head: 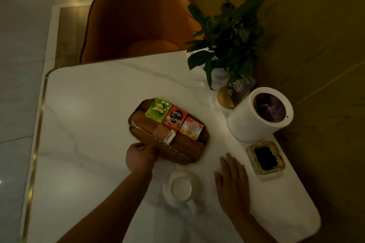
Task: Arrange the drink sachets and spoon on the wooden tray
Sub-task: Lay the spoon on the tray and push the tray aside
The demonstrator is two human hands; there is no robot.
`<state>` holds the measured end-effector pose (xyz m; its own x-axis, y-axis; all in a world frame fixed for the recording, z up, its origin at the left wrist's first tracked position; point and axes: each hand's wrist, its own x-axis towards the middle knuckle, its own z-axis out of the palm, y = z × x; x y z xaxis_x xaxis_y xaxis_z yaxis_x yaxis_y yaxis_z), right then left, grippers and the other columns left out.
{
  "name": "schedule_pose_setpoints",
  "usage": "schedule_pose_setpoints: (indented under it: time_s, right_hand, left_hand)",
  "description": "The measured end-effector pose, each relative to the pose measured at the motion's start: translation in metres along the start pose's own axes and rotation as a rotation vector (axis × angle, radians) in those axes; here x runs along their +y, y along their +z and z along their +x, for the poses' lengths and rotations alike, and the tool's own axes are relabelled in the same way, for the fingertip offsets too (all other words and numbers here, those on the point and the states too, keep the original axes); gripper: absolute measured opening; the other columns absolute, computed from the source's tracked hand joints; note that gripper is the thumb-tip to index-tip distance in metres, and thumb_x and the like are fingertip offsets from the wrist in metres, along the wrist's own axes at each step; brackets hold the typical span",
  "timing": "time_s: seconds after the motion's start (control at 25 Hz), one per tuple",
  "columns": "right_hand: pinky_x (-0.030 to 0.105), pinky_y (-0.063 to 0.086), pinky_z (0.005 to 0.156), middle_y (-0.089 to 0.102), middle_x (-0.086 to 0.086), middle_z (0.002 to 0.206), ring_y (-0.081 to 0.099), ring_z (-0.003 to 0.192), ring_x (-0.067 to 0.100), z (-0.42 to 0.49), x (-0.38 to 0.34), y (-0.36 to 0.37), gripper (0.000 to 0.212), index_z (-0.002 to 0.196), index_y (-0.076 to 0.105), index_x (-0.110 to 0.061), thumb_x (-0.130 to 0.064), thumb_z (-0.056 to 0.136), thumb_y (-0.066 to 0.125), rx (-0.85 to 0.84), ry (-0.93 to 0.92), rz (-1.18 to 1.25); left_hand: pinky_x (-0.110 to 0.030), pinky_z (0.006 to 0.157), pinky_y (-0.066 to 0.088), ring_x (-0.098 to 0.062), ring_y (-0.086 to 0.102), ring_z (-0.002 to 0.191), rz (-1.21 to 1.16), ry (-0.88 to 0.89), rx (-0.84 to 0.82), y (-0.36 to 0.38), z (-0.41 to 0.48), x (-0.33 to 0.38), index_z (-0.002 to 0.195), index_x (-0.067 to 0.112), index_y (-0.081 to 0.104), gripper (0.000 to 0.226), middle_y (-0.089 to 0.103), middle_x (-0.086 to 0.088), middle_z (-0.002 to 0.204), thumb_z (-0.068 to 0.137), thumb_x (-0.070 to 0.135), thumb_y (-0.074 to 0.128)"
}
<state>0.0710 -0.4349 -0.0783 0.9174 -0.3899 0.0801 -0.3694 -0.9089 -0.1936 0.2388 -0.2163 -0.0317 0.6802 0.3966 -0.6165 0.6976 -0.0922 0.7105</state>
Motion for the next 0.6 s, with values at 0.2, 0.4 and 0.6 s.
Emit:
schedule_pose_setpoints:
  time_s: [0.2,0.4,0.6]
  right_hand:
    - [0.046,0.03,0.117,0.042,0.008,0.154,0.038,0.141,0.025,-0.001,0.003,0.005,0.05,0.141,0.05,-0.014,-0.039,0.099,0.042,-0.005,-0.01,0.022]
    - [0.046,0.03,0.117,0.045,0.01,0.151,0.041,0.14,0.025,-0.003,0.01,0.002,0.048,0.137,0.055,-0.009,-0.034,0.096,0.046,-0.006,-0.025,0.081]
    - [0.05,0.028,0.117,0.04,0.01,0.155,0.034,0.145,0.028,-0.034,0.03,-0.001,0.056,0.144,0.047,-0.013,-0.044,0.097,0.039,-0.043,0.026,-0.016]
  left_hand:
    - [-0.048,0.081,0.063,-0.033,0.075,0.079,0.101,0.08,0.057,0.006,0.01,0.009,0.107,0.01,0.074,0.034,0.077,-0.013,0.089,0.073,0.012,0.068]
    - [-0.047,0.079,0.064,-0.031,0.075,0.071,0.078,0.141,-0.004,0.006,0.014,0.016,0.084,0.017,0.079,0.018,0.075,-0.007,0.075,0.073,0.007,0.069]
    - [-0.05,0.082,0.063,-0.032,0.074,0.073,0.126,0.188,-0.037,0.01,0.002,0.001,0.069,0.028,0.07,0.023,0.071,0.001,0.067,0.076,0.006,0.071]
